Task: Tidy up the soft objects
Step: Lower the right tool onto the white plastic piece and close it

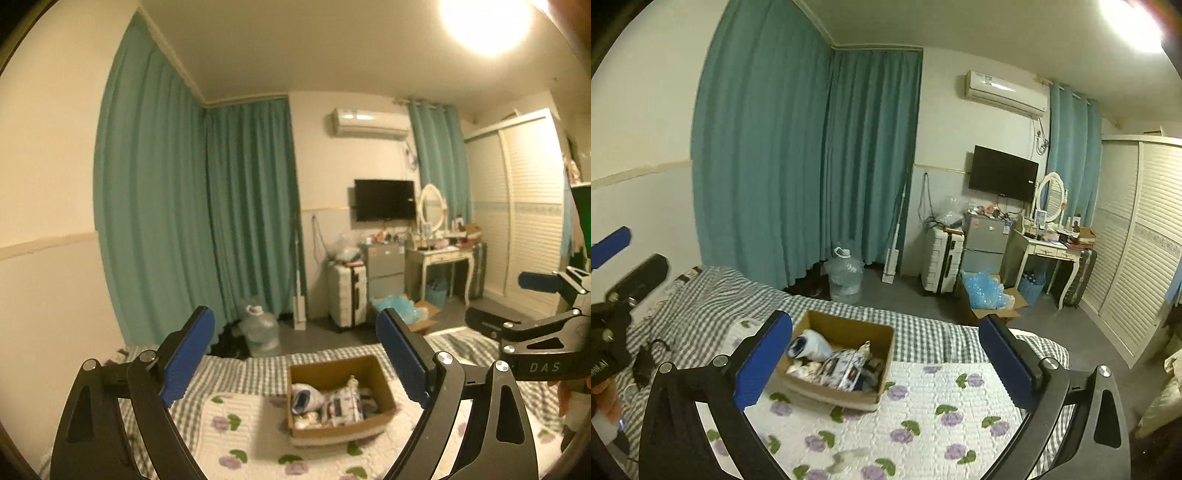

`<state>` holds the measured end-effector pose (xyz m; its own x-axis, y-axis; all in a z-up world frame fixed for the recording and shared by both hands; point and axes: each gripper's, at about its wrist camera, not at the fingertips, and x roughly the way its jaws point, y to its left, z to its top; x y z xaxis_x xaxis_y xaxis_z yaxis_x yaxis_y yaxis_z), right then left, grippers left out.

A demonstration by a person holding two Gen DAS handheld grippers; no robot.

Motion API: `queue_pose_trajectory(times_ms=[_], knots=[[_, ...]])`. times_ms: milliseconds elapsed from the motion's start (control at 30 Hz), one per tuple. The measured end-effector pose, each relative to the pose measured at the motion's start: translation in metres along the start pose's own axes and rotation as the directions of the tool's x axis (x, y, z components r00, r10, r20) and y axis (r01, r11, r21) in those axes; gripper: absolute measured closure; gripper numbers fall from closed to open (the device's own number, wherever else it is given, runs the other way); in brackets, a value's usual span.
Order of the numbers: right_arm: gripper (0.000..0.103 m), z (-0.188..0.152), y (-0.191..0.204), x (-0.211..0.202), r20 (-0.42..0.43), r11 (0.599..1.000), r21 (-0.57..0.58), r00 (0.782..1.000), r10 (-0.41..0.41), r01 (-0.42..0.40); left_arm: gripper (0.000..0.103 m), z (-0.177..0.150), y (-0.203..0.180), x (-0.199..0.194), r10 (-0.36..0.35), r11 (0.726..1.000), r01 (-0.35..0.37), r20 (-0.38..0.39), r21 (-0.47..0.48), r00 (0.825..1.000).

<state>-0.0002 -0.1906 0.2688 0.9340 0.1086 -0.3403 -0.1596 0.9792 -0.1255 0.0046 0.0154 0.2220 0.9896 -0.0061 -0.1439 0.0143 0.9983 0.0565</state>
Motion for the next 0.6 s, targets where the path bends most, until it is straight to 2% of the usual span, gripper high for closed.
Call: queue_pose_trajectory(times_ms=[200,333,400,533,600], knots=[[0.001,-0.032,0.017,-0.035,0.006,0.999,0.023,1.000,0.027,-0.027,0.012,-0.017,-0.001,-0.018,-0.019,1.000,0.019,-0.025,0.002,1.000],[0.001,-0.065,0.025,-0.036,-0.011,0.998,0.024,0.998,0.057,-0.057,0.012,-0.043,-0.001,-0.026,-0.028,0.999,0.027,-0.041,-0.019,0.999],[0.001,-0.083,0.030,-0.031,-0.020,0.998,0.022,0.998,0.054,-0.053,0.012,-0.060,0.002,-0.021,-0.055,0.998,0.053,-0.068,-0.038,0.996],[0.001,-0.127,0.041,-0.002,-0.075,0.997,0.027,0.994,0.076,-0.074,0.012,-0.099,0.008,-0.008,-0.054,0.997,0.045,-0.150,-0.069,0.987],[0.001,-0.149,0.047,0.019,-0.112,0.997,0.027,0.991,0.070,-0.068,0.012,-0.120,0.007,0.001,-0.048,0.998,0.039,-0.177,-0.056,0.983]])
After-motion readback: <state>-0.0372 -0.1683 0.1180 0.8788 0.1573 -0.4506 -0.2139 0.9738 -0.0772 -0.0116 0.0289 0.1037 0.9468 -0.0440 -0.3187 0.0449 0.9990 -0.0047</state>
